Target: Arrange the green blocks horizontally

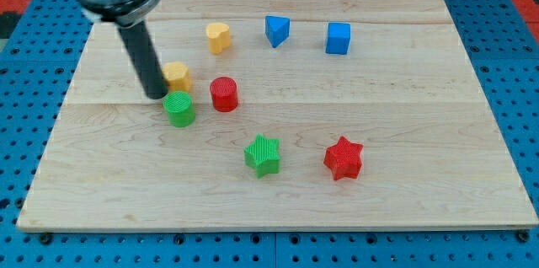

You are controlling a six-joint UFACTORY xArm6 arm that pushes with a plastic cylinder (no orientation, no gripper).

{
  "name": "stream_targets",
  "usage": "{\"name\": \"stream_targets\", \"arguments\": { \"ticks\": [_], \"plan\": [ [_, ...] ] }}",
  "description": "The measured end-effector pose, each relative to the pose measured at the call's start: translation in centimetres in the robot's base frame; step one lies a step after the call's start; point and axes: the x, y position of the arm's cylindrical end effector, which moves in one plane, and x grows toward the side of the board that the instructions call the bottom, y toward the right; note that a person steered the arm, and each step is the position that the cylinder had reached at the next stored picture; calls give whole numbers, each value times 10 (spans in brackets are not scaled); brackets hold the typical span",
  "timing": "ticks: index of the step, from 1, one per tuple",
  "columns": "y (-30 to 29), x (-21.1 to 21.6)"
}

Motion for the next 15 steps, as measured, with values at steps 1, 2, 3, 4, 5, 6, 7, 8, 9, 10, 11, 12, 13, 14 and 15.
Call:
{"name": "stream_targets", "arguments": {
  "ticks": [1,2,3,4,5,6,7,8,9,10,11,12,13,14,15],
  "plan": [
    [26,-7],
    [-29,0],
    [-71,37],
    [-59,83],
    [-24,79],
    [-26,67],
    [-31,34],
    [2,23],
    [41,24],
    [64,34],
    [52,37],
    [30,40],
    [27,45],
    [20,61],
    [19,101]
  ]
}}
